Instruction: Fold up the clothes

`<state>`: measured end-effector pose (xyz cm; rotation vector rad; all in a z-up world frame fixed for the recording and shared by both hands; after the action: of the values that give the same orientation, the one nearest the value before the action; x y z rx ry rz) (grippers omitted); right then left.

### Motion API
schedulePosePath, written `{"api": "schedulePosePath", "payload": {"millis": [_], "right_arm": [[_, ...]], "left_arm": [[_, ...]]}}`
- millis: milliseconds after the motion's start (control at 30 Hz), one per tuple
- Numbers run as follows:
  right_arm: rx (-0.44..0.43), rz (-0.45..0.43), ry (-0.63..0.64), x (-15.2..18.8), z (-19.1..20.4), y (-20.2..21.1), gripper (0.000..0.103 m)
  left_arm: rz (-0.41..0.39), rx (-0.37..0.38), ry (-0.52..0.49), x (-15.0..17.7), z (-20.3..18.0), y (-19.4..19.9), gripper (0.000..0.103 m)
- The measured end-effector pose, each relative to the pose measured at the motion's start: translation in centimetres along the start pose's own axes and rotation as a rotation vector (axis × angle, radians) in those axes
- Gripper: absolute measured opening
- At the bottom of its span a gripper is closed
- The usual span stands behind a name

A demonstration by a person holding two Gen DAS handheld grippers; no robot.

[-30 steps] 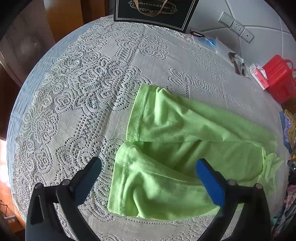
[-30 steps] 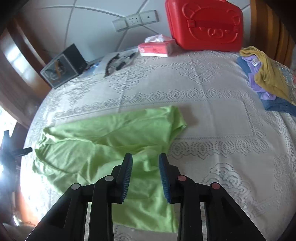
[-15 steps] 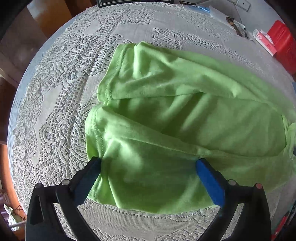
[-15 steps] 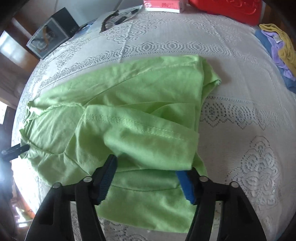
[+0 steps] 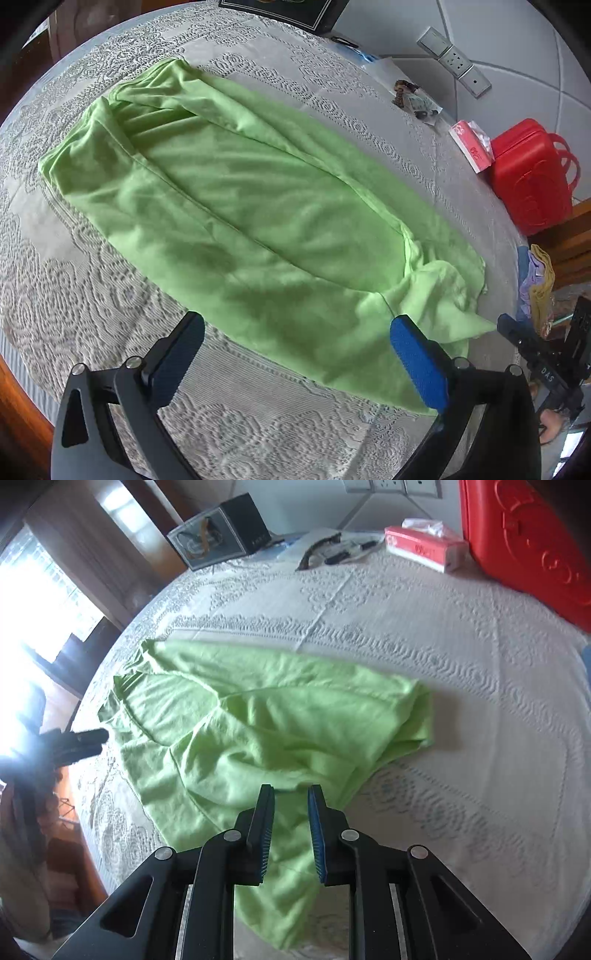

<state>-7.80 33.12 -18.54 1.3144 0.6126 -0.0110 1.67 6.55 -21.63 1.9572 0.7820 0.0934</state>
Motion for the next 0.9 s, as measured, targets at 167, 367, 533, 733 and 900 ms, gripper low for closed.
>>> {"api": "schedulePosePath", "payload": {"millis": [167, 367, 533, 733, 900], "right_arm": [[0.017, -0.045, 0.068, -0.4, -2.3, 1.1, 0.023], [0.044, -0.041, 0.162, -0.2, -4.7, 0.3, 0.028], [0.012, -0.051, 0.302, -1.9, -6.6, -1.8, 0.029], [-0.045, -0.081, 0.520, -2.6, -7.7, -3.9, 0.031], [-0.082, -0.103, 0.652, -2.5, -7.7, -5.2, 0.038]], "left_arm": [[0.042, -0.015, 0.031, 2.9, -2.7, -3.3, 0.091], [-0.035, -0.123, 0.010, 6.9, -7.9, -4.2, 0.088], [-0.112, -0.178, 0.096, 9.9, -11.3, -5.1, 0.088], [-0.174, -0.263, 0.246, 12.5, -14.0, -7.9, 0.088], [-0.226, -0.330, 0.295, 13.7, -15.8, -10.2, 0.088]]}}
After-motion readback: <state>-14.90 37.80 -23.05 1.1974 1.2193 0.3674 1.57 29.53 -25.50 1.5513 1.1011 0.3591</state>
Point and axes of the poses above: each gripper's, at about its wrist camera, not at the fingertips, and y roughly against the way its jaws point, z to its left, x to its underside, the point moved 8 cm from there along -y, roughly the way its jaws point, and after that the axes turned 12 degrees about x, right-handed, at the moved point
